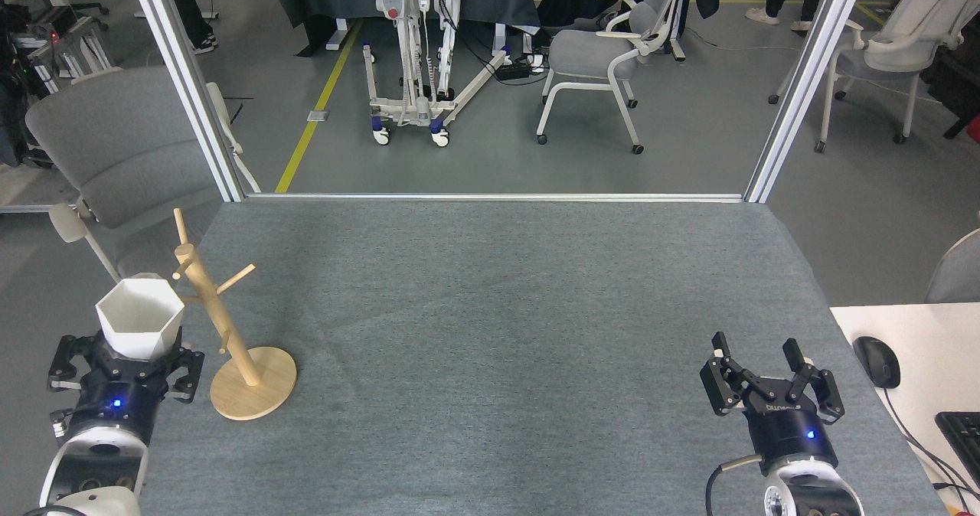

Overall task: Hang cup on storage rack
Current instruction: 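Hook the cup handle onto a wooden rack peg with the left gripper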

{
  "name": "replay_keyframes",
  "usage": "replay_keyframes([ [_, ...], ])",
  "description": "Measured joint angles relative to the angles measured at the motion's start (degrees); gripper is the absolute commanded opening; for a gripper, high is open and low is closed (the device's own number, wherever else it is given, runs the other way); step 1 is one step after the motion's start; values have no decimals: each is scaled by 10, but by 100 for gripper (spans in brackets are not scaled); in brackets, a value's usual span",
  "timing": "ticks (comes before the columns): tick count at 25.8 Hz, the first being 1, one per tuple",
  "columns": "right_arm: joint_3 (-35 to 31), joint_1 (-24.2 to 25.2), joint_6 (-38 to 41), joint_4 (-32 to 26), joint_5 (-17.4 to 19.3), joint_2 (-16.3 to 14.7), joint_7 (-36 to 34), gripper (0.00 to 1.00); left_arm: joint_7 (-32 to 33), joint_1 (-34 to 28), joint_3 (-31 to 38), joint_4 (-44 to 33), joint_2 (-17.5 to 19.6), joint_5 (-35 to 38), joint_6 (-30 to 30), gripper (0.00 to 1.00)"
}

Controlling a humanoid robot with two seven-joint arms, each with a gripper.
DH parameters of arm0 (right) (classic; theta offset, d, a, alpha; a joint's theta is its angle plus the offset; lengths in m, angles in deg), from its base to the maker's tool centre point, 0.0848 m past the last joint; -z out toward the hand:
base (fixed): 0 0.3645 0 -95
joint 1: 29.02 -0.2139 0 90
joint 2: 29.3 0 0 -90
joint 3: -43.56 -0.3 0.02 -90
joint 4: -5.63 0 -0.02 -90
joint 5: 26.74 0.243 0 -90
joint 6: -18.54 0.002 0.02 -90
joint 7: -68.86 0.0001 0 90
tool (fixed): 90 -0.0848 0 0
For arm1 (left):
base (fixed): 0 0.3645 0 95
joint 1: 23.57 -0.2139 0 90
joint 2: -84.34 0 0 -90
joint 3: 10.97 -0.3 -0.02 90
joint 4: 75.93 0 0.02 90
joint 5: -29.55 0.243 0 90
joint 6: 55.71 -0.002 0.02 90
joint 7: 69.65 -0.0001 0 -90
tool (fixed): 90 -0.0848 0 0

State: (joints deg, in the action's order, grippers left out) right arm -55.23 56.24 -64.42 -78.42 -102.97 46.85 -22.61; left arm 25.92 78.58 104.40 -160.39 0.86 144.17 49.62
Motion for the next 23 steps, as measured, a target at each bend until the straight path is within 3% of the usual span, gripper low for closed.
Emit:
replay_keyframes([
  [9, 0, -1, 0, 0, 1, -1, 0, 100, 0, -11, -16, 8, 3, 2, 4, 0],
  [10, 0, -1, 0, 0, 1, -2, 1, 100, 0, -12, -18, 9, 4, 2, 4, 6],
  [13, 0, 1, 0, 1, 2, -2, 2, 100, 3, -14, -21, 10, 4, 2, 3, 63],
  [15, 0, 1, 0, 1, 2, -2, 2, 100, 4, -14, -21, 11, 2, 1, 0, 91],
  [17, 0, 1, 0, 1, 2, -3, 2, 100, 4, -14, -21, 12, 0, 0, -2, 97],
  [23, -1, -1, 0, 1, 2, -2, 1, 100, 0, -16, -22, 27, -2, -2, -3, 98],
])
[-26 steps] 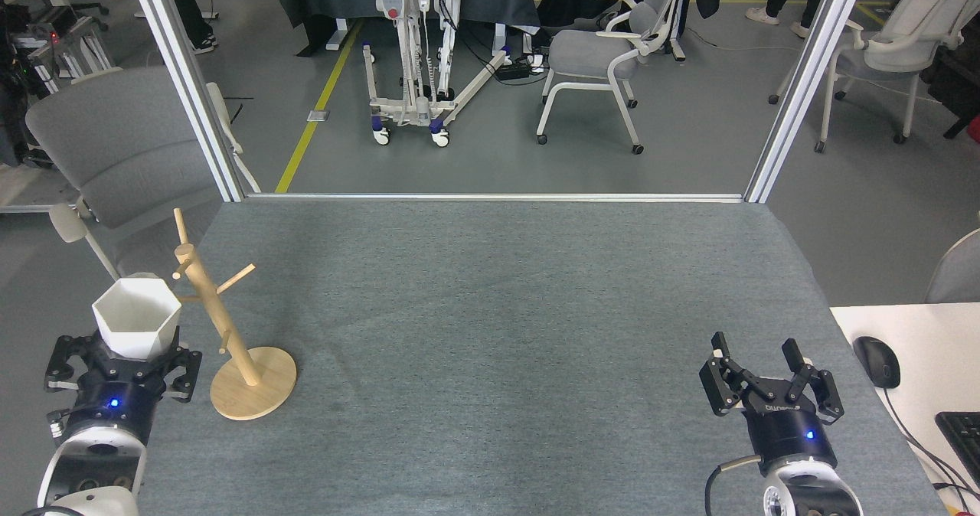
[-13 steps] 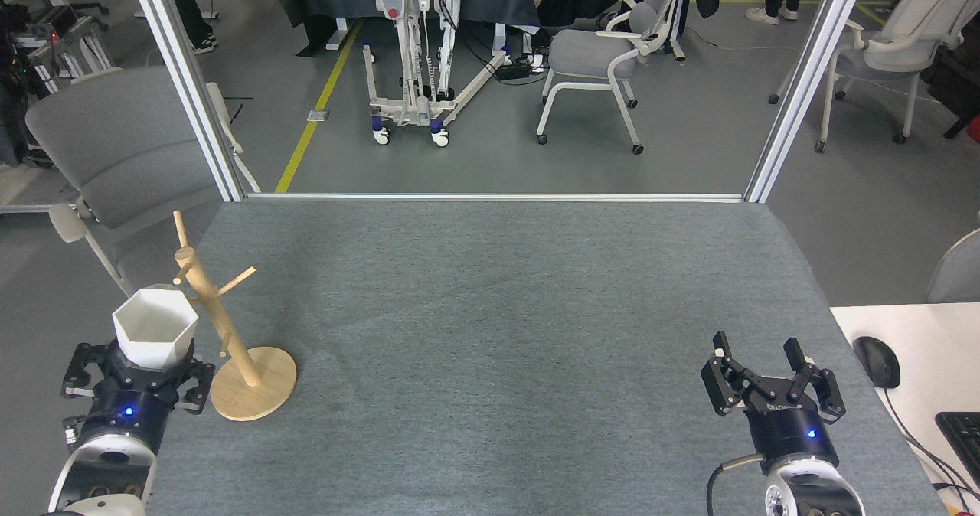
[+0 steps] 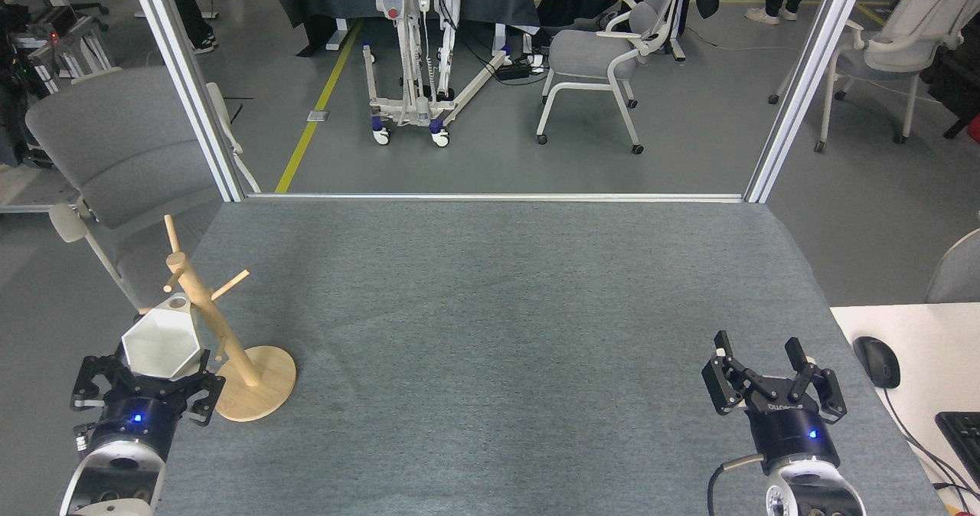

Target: Hang cup on storage rack

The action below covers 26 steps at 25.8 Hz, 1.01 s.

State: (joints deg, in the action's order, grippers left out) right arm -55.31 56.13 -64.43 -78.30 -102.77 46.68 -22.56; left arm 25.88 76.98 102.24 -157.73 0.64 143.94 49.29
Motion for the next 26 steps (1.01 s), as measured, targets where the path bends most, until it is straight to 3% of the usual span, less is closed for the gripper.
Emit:
replay_keyframes([
  [14, 0, -13, 0, 2, -2, 7, -3, 100, -7, -66, -4, 15, -6, -8, 18, 98],
  [17, 1, -18, 0, 4, -3, 9, -1, 100, -21, -74, -12, 14, -35, -22, 36, 98],
  [21, 1, -24, 0, 5, -7, 18, 1, 100, -38, -74, -35, 14, -100, -57, 66, 98],
  [26, 2, -33, 0, 5, -27, 36, 1, 100, -64, -57, -142, 10, -133, -119, 29, 98],
])
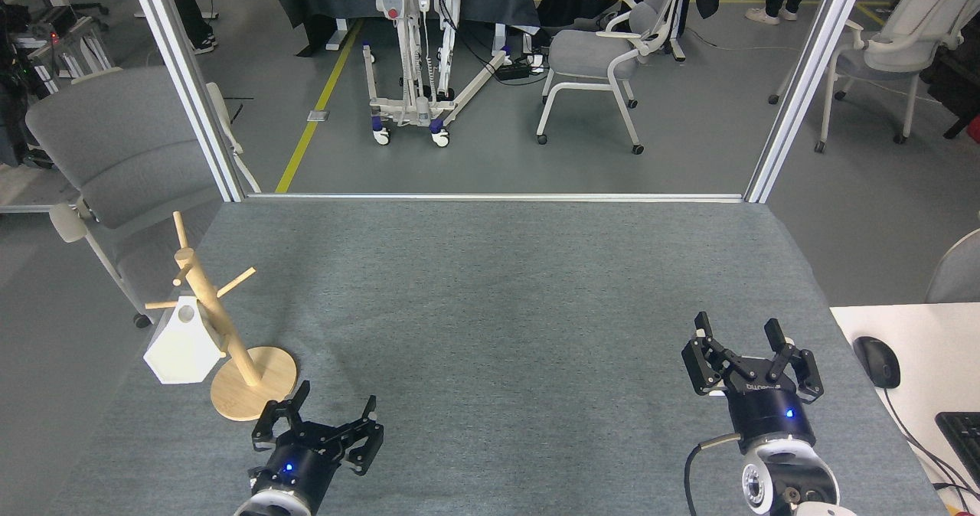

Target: Hang cup on storage rack

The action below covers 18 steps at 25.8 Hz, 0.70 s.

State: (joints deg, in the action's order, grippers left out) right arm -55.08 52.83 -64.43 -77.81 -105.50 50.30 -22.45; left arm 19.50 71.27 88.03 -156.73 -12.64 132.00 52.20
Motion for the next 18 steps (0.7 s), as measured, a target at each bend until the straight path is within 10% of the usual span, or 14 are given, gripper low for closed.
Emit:
replay_keyframes([
  [18, 3, -8, -1, 0, -29, 18, 1, 100, 25, 73, -102, -13, -7, -105, -119, 98],
])
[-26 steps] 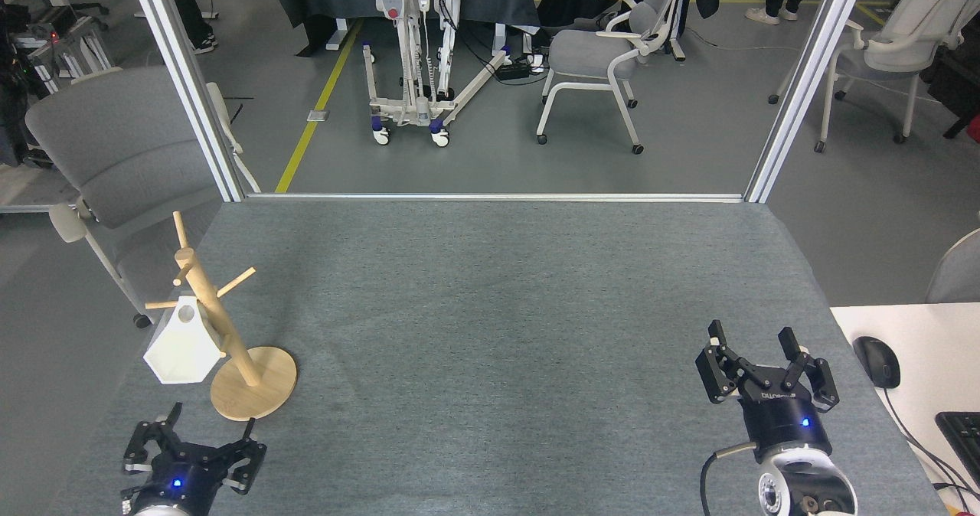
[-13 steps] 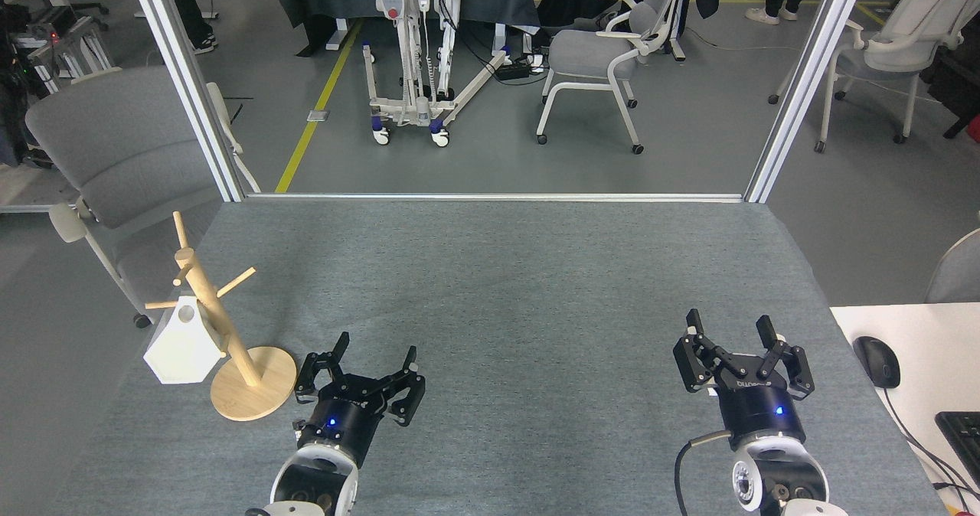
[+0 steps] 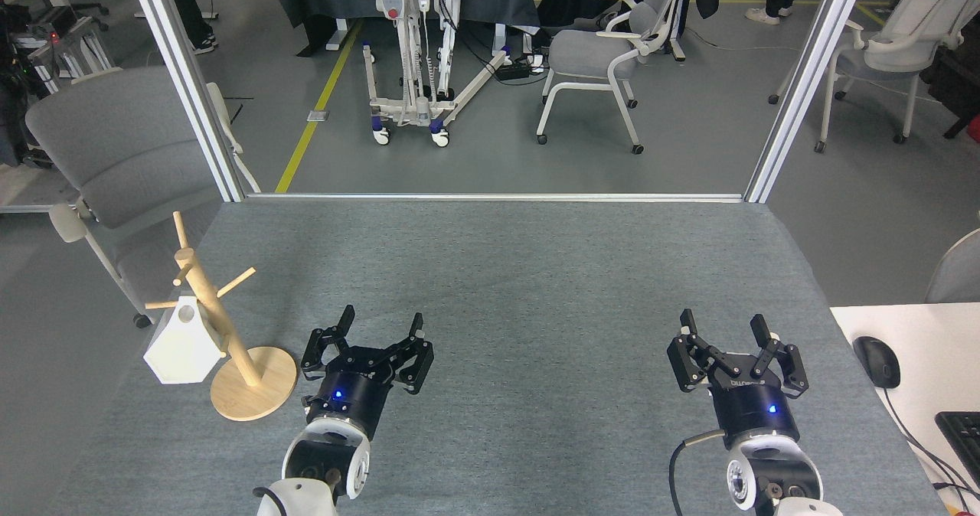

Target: Hang cup on storage rack

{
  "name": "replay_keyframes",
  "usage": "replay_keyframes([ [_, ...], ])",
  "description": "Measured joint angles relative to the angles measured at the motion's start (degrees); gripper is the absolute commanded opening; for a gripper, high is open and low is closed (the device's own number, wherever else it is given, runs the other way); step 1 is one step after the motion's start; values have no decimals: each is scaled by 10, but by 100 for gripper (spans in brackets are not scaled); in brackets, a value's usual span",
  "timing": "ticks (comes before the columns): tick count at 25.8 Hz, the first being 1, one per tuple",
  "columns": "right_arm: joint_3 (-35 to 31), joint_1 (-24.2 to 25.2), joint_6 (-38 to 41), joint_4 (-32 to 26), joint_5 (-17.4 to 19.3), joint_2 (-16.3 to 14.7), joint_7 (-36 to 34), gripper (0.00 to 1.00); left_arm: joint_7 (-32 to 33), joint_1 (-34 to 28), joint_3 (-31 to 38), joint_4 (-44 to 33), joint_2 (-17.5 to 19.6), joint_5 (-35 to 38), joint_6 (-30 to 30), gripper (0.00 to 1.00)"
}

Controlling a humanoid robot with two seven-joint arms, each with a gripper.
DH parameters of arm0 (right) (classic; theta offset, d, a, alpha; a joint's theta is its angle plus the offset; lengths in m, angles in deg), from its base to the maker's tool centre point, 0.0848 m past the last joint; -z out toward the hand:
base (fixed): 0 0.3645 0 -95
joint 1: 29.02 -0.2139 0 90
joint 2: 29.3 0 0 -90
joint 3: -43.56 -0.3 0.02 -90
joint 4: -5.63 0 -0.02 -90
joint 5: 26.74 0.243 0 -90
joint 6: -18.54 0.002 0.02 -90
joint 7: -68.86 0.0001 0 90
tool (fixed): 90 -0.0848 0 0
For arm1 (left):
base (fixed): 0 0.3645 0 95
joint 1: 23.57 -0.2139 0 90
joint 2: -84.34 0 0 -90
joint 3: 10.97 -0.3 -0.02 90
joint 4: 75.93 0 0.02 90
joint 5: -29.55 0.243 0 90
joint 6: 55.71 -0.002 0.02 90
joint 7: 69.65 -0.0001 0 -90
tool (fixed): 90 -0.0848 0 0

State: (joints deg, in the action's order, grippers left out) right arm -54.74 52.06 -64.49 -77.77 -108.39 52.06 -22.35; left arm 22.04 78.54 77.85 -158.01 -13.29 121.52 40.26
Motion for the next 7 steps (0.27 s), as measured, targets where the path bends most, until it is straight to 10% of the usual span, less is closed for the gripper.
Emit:
replay_keyframes([
  [7, -2, -12, 0, 7, 3, 1, 0, 100, 0, -8, 2, -22, -1, 0, -4, 98],
])
